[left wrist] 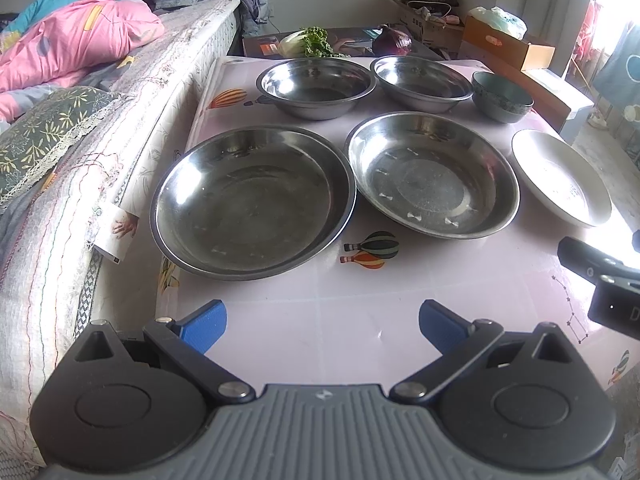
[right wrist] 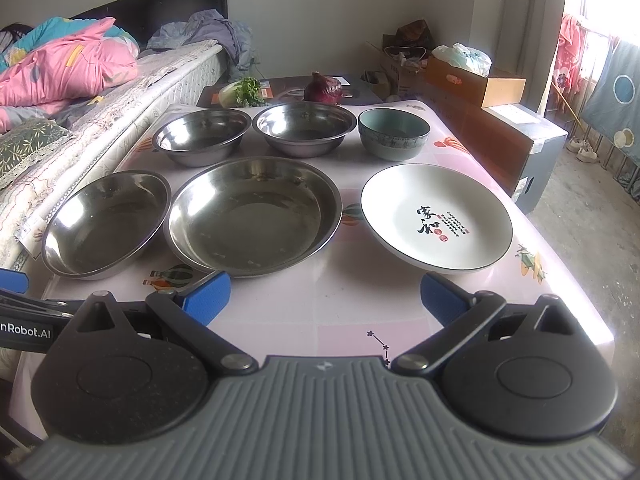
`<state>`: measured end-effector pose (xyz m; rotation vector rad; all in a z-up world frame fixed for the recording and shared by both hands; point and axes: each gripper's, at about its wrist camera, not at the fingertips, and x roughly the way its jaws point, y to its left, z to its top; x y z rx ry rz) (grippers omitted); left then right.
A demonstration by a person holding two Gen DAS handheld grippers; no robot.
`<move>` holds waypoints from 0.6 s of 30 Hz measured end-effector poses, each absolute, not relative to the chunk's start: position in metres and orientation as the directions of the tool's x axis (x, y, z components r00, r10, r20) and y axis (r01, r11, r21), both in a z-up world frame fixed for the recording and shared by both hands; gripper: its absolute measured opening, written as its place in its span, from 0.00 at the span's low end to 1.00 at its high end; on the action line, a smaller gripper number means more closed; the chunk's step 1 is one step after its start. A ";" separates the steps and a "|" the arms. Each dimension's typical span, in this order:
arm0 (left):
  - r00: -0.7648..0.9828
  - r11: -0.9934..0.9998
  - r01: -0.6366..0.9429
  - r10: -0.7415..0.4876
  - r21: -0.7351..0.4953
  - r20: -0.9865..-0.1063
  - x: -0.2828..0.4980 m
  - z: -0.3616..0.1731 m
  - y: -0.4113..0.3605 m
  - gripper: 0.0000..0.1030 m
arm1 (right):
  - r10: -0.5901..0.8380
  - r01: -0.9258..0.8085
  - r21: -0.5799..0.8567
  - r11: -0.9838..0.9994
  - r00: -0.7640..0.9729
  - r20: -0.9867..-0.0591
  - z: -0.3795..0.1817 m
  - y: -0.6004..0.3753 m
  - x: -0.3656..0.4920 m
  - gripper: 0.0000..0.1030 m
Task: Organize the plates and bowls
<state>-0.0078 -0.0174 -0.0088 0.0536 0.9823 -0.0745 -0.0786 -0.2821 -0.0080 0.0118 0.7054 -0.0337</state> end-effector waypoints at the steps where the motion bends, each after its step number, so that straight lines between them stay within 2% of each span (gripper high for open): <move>1: 0.553 0.996 0.088 -0.039 0.012 -0.832 -0.008 -0.009 -0.017 1.00 | -0.027 0.035 -0.001 0.999 0.761 -0.648 -0.008 -0.282 -0.079 0.99; 18: 0.556 0.996 0.084 -0.037 0.012 -0.830 -0.008 -0.007 -0.017 1.00 | -0.027 0.033 -0.002 0.999 0.763 -0.645 -0.006 -0.282 -0.079 0.99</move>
